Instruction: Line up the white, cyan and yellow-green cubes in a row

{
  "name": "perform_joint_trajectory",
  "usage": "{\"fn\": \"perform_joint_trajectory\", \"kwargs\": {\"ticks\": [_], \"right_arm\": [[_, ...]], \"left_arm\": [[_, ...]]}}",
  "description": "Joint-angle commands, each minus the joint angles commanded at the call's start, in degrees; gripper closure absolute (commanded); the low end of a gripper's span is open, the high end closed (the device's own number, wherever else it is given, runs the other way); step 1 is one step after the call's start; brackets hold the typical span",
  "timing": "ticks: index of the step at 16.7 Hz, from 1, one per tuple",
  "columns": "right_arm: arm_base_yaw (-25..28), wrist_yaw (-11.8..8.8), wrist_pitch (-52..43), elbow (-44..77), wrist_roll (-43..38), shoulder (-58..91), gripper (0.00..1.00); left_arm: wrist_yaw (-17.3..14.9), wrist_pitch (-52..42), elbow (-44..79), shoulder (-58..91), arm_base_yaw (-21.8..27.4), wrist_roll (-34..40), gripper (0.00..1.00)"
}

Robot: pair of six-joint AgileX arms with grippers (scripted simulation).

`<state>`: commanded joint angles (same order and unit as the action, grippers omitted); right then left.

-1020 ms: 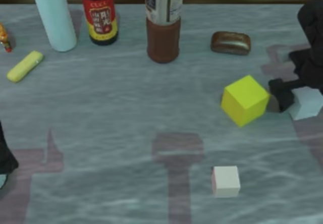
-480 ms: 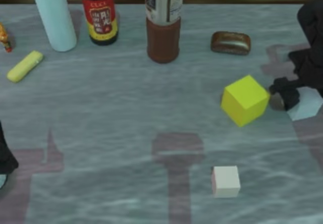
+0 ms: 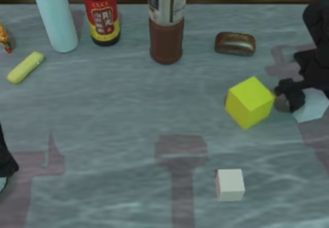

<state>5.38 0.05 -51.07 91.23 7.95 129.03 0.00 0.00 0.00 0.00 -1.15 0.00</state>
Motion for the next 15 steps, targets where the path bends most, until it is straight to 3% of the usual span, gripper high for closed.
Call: {"fn": "perform_joint_trajectory", "kwargs": {"ticks": [7, 15], "right_arm": [[0.4, 0.0, -12.5, 7.9, 0.1, -4.3, 1.00], [2.1, 0.0, -13.3, 8.2, -2.0, -4.7, 1.00]], "left_arm": [[0.0, 0.0, 0.0, 0.0, 0.0, 0.0, 0.00], [0.0, 0.0, 0.0, 0.0, 0.0, 0.0, 0.00]]}}
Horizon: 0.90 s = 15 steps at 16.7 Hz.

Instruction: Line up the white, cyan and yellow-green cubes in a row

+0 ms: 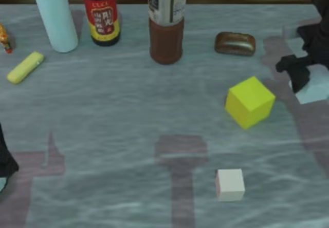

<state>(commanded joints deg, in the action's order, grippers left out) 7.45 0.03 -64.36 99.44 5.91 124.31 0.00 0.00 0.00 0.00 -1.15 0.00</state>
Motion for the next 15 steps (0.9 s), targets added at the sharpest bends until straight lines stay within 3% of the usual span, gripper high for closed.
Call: {"fn": "perform_joint_trajectory", "kwargs": {"ticks": [4, 11, 15], "right_arm": [[8.9, 0.2, -0.3, -1.6, -10.8, -1.4, 1.00], [31.3, 0.5, -0.3, -8.3, -43.2, -6.9, 1.00], [40.9, 0.8, 0.4, -11.6, -54.7, -10.5, 1.00]], "left_arm": [[0.0, 0.0, 0.0, 0.0, 0.0, 0.0, 0.00], [0.0, 0.0, 0.0, 0.0, 0.0, 0.0, 0.00], [0.0, 0.0, 0.0, 0.0, 0.0, 0.0, 0.00]]}}
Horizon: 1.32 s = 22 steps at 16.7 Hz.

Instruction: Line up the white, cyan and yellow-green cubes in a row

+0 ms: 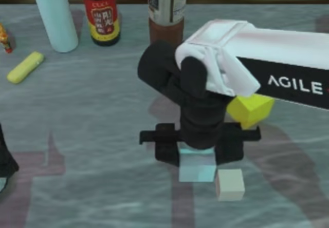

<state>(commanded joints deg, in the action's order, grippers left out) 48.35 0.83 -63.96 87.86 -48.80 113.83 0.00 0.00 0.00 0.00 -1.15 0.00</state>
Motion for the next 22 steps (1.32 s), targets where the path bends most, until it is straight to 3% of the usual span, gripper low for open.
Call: {"fn": "perform_joint_trajectory", "kwargs": {"ticks": [7, 14, 19, 22], "right_arm": [[2.0, 0.0, 0.5, -0.9, -2.2, -0.8, 1.00], [2.3, 0.1, 13.4, -9.1, -2.5, 3.2, 1.00], [2.4, 0.2, 14.8, -10.2, -2.6, 4.0, 1.00], [2.4, 0.2, 14.8, -10.2, -2.6, 4.0, 0.77]], "left_arm": [[0.0, 0.0, 0.0, 0.0, 0.0, 0.0, 0.00], [0.0, 0.0, 0.0, 0.0, 0.0, 0.0, 0.00], [0.0, 0.0, 0.0, 0.0, 0.0, 0.0, 0.00], [0.0, 0.0, 0.0, 0.0, 0.0, 0.0, 0.00]]}}
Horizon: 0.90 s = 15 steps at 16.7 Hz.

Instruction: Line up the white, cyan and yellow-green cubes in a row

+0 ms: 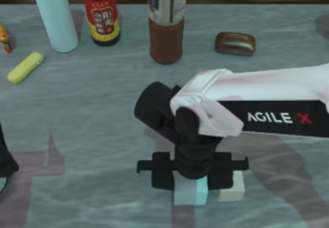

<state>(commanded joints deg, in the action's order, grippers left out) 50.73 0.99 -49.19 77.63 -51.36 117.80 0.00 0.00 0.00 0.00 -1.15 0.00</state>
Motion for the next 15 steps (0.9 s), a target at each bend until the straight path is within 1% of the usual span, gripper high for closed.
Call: {"fn": "perform_joint_trajectory", "kwargs": {"ticks": [10, 11, 15], "right_arm": [[0.0, 0.0, 0.0, 0.0, 0.0, 0.0, 0.02], [0.0, 0.0, 0.0, 0.0, 0.0, 0.0, 0.00], [0.0, 0.0, 0.0, 0.0, 0.0, 0.0, 0.00]], "left_arm": [[0.0, 0.0, 0.0, 0.0, 0.0, 0.0, 0.00], [0.0, 0.0, 0.0, 0.0, 0.0, 0.0, 0.00], [0.0, 0.0, 0.0, 0.0, 0.0, 0.0, 0.00]]}}
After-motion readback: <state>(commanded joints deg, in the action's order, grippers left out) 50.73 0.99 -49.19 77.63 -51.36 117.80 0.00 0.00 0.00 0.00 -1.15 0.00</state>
